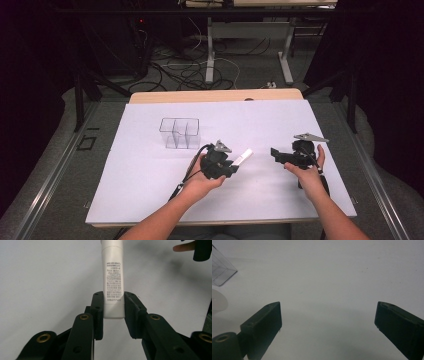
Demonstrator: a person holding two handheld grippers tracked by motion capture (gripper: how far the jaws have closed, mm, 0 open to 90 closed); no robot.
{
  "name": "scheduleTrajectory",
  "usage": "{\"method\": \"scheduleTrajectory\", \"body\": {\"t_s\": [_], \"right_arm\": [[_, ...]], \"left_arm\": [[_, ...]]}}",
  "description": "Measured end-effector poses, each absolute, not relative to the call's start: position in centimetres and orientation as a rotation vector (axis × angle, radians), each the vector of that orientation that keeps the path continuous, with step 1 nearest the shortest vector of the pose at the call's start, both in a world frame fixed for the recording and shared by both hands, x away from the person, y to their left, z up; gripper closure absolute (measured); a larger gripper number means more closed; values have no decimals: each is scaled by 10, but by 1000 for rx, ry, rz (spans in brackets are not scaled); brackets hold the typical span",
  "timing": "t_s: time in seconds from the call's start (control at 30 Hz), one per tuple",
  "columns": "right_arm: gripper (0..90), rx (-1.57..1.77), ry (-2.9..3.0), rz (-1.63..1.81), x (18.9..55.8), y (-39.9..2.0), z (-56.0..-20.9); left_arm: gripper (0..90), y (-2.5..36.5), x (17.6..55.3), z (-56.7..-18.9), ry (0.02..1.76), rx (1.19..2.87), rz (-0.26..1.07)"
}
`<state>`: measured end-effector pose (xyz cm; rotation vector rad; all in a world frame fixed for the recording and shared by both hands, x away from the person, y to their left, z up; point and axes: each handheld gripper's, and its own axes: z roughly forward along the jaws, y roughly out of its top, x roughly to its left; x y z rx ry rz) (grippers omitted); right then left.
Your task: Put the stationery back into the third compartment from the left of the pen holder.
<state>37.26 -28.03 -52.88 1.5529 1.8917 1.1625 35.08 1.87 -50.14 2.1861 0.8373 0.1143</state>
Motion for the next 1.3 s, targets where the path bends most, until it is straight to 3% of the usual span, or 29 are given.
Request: {"method": "scheduleTrajectory", "body": {"t_s": [0.2, 0.77, 0.93, 1.3], "right_arm": [[67, 1531, 1912, 1223, 372, -268, -524], [198, 1513, 2089, 1446, 366, -199, -500], [213, 1575, 2099, 1522, 369, -183, -499], [339, 1828, 2032, 1718, 371, -186, -510]], "left_arm": [[713, 36, 349, -497, 872, 2125, 146], [712, 90, 347, -487, 995, 1921, 199], [712, 94, 347, -492, 1021, 1896, 200], [712, 79, 346, -504, 1034, 1890, 172]]}}
